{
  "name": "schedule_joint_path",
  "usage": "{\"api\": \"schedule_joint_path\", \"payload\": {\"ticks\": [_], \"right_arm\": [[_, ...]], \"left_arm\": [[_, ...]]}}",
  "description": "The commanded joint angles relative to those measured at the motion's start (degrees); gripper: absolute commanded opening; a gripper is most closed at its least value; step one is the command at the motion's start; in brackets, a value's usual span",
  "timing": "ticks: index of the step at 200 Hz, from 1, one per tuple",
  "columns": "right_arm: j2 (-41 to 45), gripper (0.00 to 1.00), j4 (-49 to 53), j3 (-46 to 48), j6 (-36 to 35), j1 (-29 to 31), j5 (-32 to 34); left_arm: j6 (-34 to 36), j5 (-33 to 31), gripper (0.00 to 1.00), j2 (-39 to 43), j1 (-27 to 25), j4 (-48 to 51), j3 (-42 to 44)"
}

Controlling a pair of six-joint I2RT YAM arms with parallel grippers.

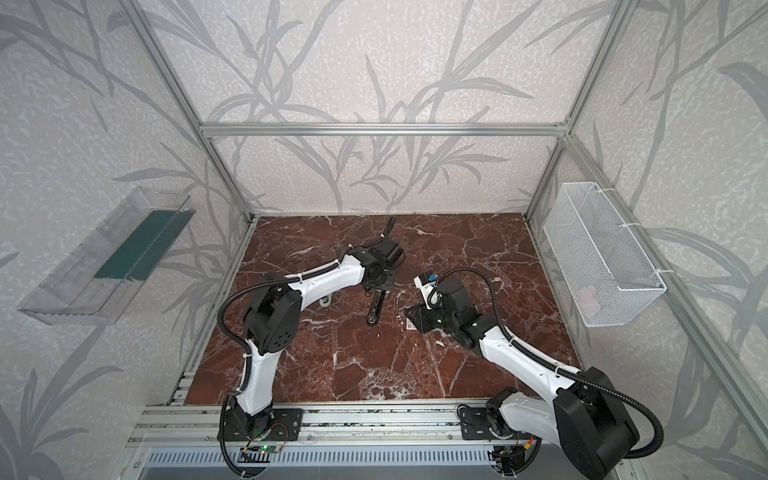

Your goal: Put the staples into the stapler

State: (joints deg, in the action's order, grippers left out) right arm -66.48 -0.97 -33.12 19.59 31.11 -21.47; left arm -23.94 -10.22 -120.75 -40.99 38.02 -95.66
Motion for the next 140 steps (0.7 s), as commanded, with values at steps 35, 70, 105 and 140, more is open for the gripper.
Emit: {"api": "schedule_joint_path", "payload": {"ticks": [35, 70, 105, 140], "right_arm": [[1.1, 0.28, -0.8, 0.7, -0.8, -0.4, 0.0], [1.3, 0.28, -1.0, 0.7, -0.7, -0.6, -0.3], [0.7, 0.28, -1.3, 0.6, -0.5, -0.7, -0.7], [0.6, 0.28, -1.6, 0.6, -0.3, -0.7, -0.9]], "left_arm": [[0.2, -1.4, 0.10, -1.8, -0.7, 1.2, -1.6], [0.6, -3.1, 0.10, -1.8, -1.3, 1.8, -1.0], [0.8, -3.6, 0.10, -0.9, -1.3, 1.8, -0.5], [1.3, -4.2, 0.10, 0.7, -1.3, 2.0, -1.0]]}}
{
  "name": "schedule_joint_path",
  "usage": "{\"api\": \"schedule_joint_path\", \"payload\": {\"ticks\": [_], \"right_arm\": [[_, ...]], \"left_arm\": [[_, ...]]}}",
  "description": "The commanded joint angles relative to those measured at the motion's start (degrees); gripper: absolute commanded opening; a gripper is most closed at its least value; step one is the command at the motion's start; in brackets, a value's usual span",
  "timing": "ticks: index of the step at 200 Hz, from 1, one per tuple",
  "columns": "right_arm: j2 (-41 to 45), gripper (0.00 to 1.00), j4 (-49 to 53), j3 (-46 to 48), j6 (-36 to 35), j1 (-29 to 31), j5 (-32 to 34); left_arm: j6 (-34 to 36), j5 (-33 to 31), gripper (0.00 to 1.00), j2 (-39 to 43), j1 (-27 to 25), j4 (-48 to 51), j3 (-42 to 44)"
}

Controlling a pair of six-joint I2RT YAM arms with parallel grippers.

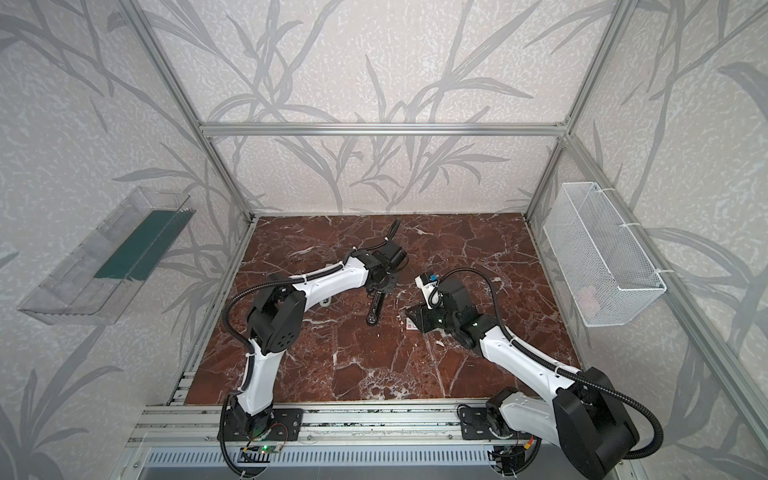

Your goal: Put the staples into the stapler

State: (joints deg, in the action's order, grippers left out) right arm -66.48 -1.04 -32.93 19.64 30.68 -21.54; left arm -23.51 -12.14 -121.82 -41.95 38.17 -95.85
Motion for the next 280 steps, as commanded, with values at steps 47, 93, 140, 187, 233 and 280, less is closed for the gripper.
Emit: {"api": "schedule_joint_path", "payload": {"ticks": [47, 93, 140, 187, 233, 280], "right_arm": [[0.6, 0.28, -1.8, 0.6, -0.2, -0.2, -1.1], [0.4, 0.28, -1.9, 0.7, -0.2, -0.3, -1.1], [-0.1, 0.28, -2.6, 0.8, 0.1, -0.3, -1.5], [-0.1, 0.28, -2.6, 0.9, 0.0, -0.3, -1.5], [-0.8, 0.28, -3.3, 0.8, 0.4, -0.3, -1.8], [-0.7, 0.28, -3.2, 0.9, 0.4, -0.3, -1.9]], "left_arm": [[0.8, -2.6, 0.10, 1.7, -0.3, 2.0, -0.4], [-0.5, -3.6, 0.09, 2.3, -0.3, 3.4, -1.0], [0.3, -4.4, 0.09, 2.5, -0.3, 4.0, -1.6], [0.0, -4.7, 0.09, 2.9, -0.3, 4.1, -1.1], [0.6, -5.1, 0.10, 3.4, -0.3, 4.4, -2.0], [0.4, -5.0, 0.10, 2.3, -0.3, 3.3, -0.7]]}}
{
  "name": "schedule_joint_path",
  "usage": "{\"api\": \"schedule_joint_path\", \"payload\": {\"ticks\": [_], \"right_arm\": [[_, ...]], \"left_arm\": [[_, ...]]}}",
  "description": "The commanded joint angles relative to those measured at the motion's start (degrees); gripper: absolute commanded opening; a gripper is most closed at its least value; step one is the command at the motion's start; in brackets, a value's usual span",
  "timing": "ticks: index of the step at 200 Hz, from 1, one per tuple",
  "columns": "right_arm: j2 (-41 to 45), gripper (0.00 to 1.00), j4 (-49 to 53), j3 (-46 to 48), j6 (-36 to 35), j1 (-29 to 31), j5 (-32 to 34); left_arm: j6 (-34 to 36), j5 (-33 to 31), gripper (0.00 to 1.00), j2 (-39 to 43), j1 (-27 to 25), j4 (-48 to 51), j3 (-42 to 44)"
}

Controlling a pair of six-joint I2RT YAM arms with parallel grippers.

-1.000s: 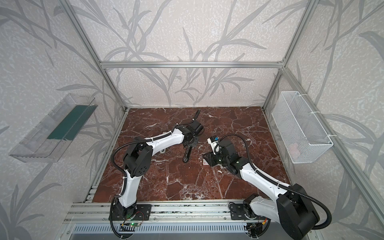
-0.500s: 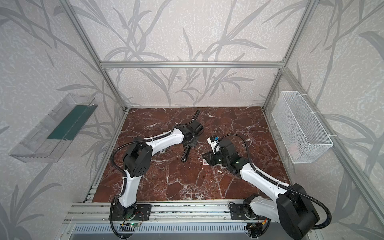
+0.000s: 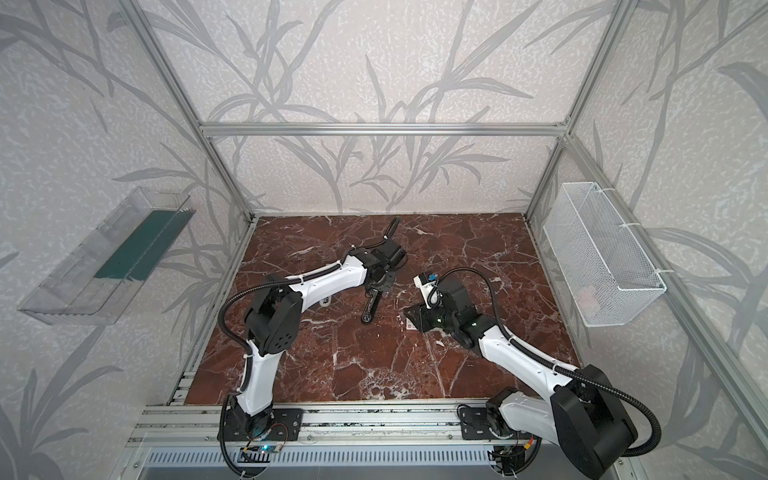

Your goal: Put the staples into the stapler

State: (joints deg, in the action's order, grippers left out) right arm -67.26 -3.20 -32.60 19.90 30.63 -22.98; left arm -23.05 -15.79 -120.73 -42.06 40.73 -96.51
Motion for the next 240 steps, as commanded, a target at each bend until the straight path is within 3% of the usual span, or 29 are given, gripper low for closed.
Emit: {"api": "schedule_joint_path", "payload": {"ticks": [1, 109, 240], "right_arm": [[0.1, 0.28, -1.0, 0.6, 0.1, -0.2, -0.5], [-0.1, 0.27, -0.6, -0.3, -0.4, -0.2, -0.6], [-0.1, 0.27, -0.4, -0.3, -0.6, -0.3, -0.5]], "left_arm": [[-0.1, -1.4, 0.10, 1.2, -0.2, 0.7, -0.1], [0.5, -0.9, 0.10, -0.2, -0.2, -2.0, 2.6], [2.1, -0.8, 0.10, -1.4, -0.1, -0.5, -2.0]]}}
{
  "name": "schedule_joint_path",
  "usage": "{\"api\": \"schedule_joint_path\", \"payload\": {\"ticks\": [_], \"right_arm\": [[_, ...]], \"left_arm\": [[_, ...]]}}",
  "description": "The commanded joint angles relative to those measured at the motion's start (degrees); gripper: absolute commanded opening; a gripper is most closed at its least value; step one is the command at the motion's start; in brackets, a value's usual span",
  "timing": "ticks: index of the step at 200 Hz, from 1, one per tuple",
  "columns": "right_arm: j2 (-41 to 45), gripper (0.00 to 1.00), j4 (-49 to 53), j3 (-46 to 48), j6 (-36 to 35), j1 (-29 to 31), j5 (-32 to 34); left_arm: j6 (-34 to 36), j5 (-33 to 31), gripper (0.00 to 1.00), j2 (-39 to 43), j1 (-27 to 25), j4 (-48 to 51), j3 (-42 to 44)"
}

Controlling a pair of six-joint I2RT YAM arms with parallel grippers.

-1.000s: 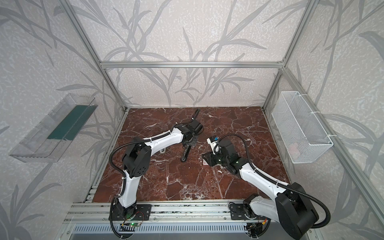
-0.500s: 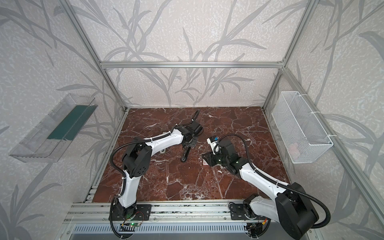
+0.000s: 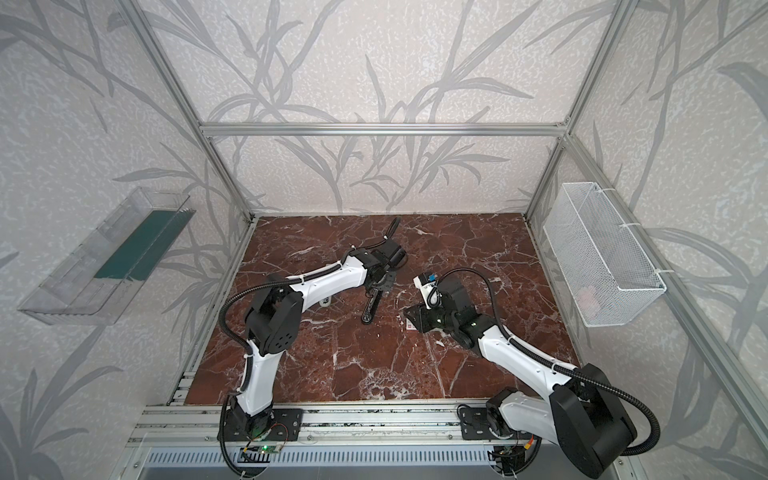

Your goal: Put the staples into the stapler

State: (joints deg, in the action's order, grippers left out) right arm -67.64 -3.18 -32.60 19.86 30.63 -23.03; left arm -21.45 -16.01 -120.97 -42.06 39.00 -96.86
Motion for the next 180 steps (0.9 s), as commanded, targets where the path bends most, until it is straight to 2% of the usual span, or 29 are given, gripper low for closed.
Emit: {"api": "schedule_joint_path", "payload": {"ticks": [1, 66, 180], "right_arm": [[0.3, 0.27, -0.4, -0.3, -0.5, -0.3, -0.5], [0.5, 0.27, -0.1, -0.7, -0.6, -0.3, -0.4], [0.3, 0.27, -0.3, -0.8, -0.5, -0.3, -0.6]], "left_arm": [[0.6, -0.5, 0.10, -1.1, -0.1, 1.2, -1.7], [0.3, 1.5, 0.10, -1.7, 0.6, -0.3, -0.3], [0.2, 1.0, 0.10, -1.7, 0.8, -0.2, 1.2]]}}
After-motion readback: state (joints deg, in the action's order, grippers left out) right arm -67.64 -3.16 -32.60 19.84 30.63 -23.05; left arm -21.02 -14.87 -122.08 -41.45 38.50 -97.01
